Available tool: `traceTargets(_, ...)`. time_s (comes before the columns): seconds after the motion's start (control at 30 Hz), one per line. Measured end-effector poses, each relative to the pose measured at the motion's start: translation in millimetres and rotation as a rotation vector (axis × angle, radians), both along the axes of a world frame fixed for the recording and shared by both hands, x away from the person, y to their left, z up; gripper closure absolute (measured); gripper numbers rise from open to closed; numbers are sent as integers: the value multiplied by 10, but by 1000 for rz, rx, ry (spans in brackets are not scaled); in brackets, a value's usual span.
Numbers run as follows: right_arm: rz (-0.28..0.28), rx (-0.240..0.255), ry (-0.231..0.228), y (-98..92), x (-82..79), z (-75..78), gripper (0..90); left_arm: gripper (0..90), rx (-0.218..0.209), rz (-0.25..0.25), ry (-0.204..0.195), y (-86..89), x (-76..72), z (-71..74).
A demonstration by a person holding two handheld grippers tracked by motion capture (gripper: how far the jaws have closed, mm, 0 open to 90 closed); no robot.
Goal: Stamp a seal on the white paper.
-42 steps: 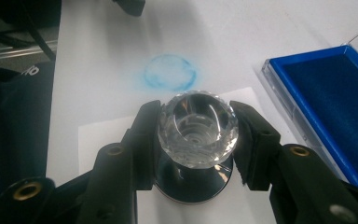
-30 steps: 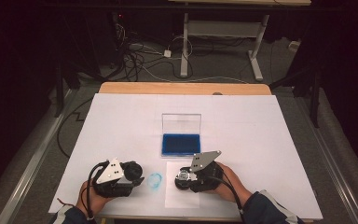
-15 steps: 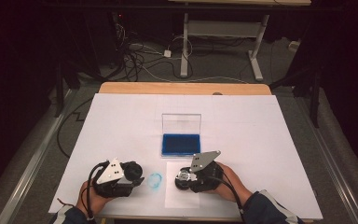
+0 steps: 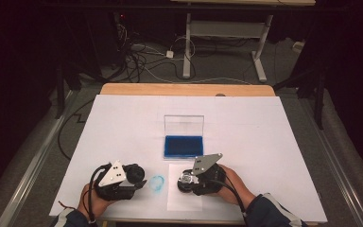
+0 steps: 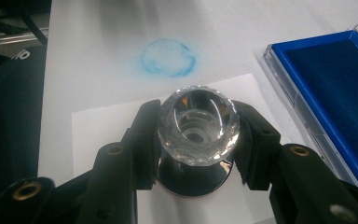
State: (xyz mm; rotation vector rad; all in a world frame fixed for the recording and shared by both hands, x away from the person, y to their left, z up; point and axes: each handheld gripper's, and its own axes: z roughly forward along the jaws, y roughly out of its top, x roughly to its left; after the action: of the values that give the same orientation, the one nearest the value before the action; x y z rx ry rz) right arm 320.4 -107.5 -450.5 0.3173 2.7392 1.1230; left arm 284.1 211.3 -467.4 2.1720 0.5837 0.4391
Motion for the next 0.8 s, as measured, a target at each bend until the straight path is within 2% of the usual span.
traceTargets(0.2, -3, -21, 6, 21, 0, 22, 568, 358, -1, 1, 2, 3, 2, -3)
traceTargets(0.8, 5, -35, 11, 24, 10, 52, 567, 358, -4, -3, 0, 10, 8, 4)
